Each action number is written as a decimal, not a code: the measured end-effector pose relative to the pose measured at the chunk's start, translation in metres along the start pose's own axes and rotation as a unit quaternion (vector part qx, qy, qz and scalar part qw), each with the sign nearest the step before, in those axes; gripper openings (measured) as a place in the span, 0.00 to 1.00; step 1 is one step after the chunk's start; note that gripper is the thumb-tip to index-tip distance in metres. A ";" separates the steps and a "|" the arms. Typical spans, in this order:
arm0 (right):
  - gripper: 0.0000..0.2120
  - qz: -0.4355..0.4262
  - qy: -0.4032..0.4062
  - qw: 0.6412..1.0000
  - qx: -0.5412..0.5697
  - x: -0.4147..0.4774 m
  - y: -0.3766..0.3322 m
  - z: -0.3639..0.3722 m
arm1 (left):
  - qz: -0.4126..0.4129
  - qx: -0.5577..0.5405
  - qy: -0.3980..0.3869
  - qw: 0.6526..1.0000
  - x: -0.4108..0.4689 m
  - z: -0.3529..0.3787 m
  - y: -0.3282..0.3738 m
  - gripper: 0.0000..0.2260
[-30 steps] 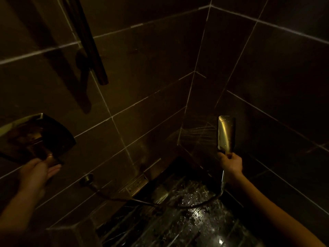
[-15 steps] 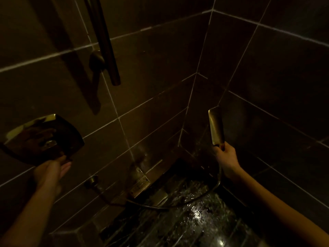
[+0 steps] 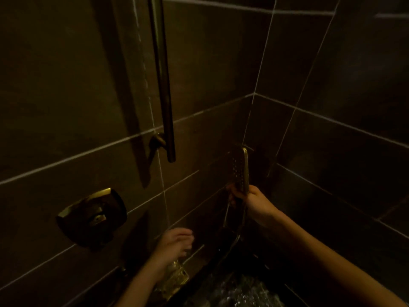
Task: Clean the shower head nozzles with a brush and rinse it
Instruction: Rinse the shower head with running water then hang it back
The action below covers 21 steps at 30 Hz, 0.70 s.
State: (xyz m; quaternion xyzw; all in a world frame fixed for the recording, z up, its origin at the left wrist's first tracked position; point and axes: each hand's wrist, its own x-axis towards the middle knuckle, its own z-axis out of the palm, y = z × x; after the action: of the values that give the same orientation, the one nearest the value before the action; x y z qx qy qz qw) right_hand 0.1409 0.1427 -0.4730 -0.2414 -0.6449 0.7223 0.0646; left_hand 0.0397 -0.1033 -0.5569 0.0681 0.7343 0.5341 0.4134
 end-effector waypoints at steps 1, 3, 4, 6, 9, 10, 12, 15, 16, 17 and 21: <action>0.10 -0.006 -0.018 1.000 -0.006 0.000 -0.014 0.006 | 0.025 0.018 -0.026 0.999 -0.003 0.013 0.015 0.09; 0.10 -0.023 -0.052 0.998 -0.021 0.001 -0.036 0.018 | 0.065 0.037 -0.050 0.996 -0.008 0.031 0.044 0.13; 0.09 -0.032 -0.068 0.997 -0.024 0.001 -0.047 0.023 | 0.077 0.041 -0.054 0.995 -0.011 0.037 0.058 0.14; 0.10 -0.046 -0.104 0.993 -0.018 0.003 -0.066 0.032 | 0.095 0.064 -0.056 0.992 -0.015 0.044 0.084 0.12; 0.15 -0.063 -0.163 0.985 -0.009 0.001 -0.093 0.042 | 0.132 0.084 -0.048 0.986 -0.018 0.049 0.113 0.12; 0.16 -0.066 -0.178 0.982 -0.004 0.001 -0.100 0.043 | 0.144 0.086 -0.045 0.985 -0.020 0.049 0.122 0.11; 0.18 -0.063 -0.204 0.977 0.005 0.003 -0.112 0.046 | 0.166 0.086 -0.039 0.982 -0.017 0.049 0.133 0.11; 0.19 -0.062 -0.216 0.974 0.027 0.005 -0.127 0.045 | 0.203 0.068 -0.015 0.977 -0.013 0.049 0.141 0.17; 0.18 -0.066 -0.200 0.977 0.026 0.007 -0.130 0.044 | 0.207 0.060 -0.007 0.977 -0.014 0.050 0.145 0.17; 0.16 -0.079 -0.176 0.981 0.018 0.009 -0.132 0.045 | 0.207 0.054 -0.004 0.977 -0.014 0.051 0.146 0.16; 0.07 -0.175 -0.109 0.975 -0.081 0.025 -0.139 0.034 | 0.233 0.067 0.025 0.970 -0.016 0.061 0.164 0.18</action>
State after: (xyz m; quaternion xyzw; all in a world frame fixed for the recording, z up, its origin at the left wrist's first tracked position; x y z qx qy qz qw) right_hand 0.0741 0.1446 -0.3444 -0.0488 -0.7365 0.6673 0.0997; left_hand 0.0358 0.0017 -0.4156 0.2512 0.7425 0.5667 0.2539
